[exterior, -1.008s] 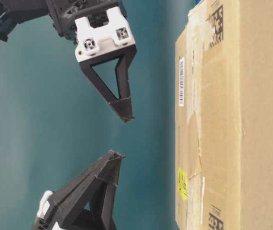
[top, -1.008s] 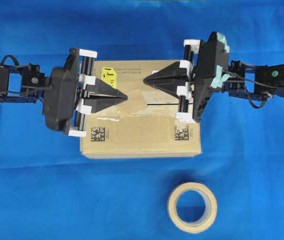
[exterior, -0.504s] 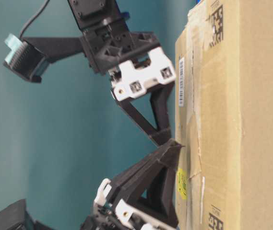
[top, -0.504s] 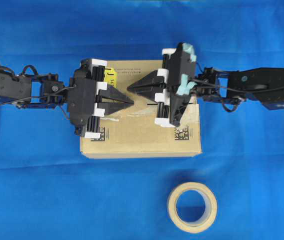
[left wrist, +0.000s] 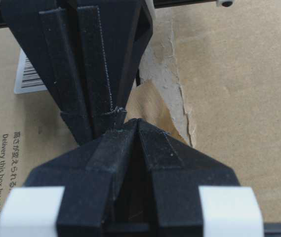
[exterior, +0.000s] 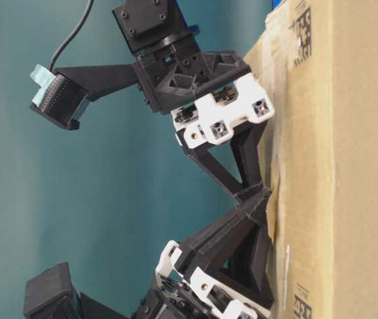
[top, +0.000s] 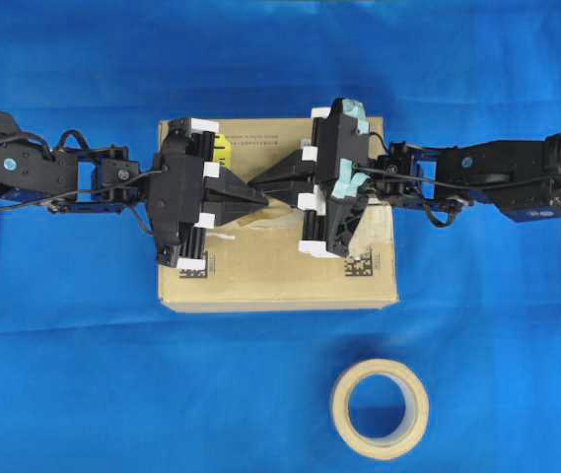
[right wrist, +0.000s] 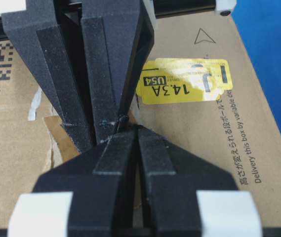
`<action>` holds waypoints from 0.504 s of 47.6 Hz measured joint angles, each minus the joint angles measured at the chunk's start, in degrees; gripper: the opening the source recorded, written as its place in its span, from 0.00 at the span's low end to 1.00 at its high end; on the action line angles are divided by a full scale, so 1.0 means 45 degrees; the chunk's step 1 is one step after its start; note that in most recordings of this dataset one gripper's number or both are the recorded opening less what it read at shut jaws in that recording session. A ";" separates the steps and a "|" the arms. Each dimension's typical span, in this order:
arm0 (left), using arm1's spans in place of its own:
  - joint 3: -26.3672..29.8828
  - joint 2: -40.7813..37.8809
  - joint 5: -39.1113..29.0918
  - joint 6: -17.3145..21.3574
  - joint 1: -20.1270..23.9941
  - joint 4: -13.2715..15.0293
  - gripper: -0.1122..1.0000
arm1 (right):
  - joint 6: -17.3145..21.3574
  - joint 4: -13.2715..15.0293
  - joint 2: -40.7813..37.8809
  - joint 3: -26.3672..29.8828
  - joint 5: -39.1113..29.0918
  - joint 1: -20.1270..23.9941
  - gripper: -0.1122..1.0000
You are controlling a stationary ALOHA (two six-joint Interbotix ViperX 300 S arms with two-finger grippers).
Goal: Apply tape along the seams of the closed cardboard box to seal it securely.
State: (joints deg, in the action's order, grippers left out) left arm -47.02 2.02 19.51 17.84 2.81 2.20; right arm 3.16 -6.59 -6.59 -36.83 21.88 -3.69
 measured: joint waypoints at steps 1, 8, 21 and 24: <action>0.0000 0.0000 0.0000 -0.0020 0.0000 0.0000 0.10 | 0.0020 0.0000 0.0000 0.0000 -0.0020 0.0000 0.10; -0.0117 0.0020 -0.0020 0.0059 0.0098 0.0020 0.10 | 0.0117 -0.0020 0.0000 -0.0176 -0.0039 0.0039 0.10; -0.0938 0.0605 -0.0020 0.0039 0.0234 0.0000 0.10 | 0.0098 -0.0137 0.0352 -0.0820 -0.0020 0.0059 0.10; -0.1152 0.0801 -0.0020 0.0039 0.0273 0.0020 0.10 | 0.0098 -0.0176 0.0488 -0.0996 -0.0020 0.0078 0.10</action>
State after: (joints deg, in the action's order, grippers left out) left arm -52.21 5.63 19.42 18.02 4.04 2.29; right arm 3.60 -7.38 -4.39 -41.31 21.80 -3.34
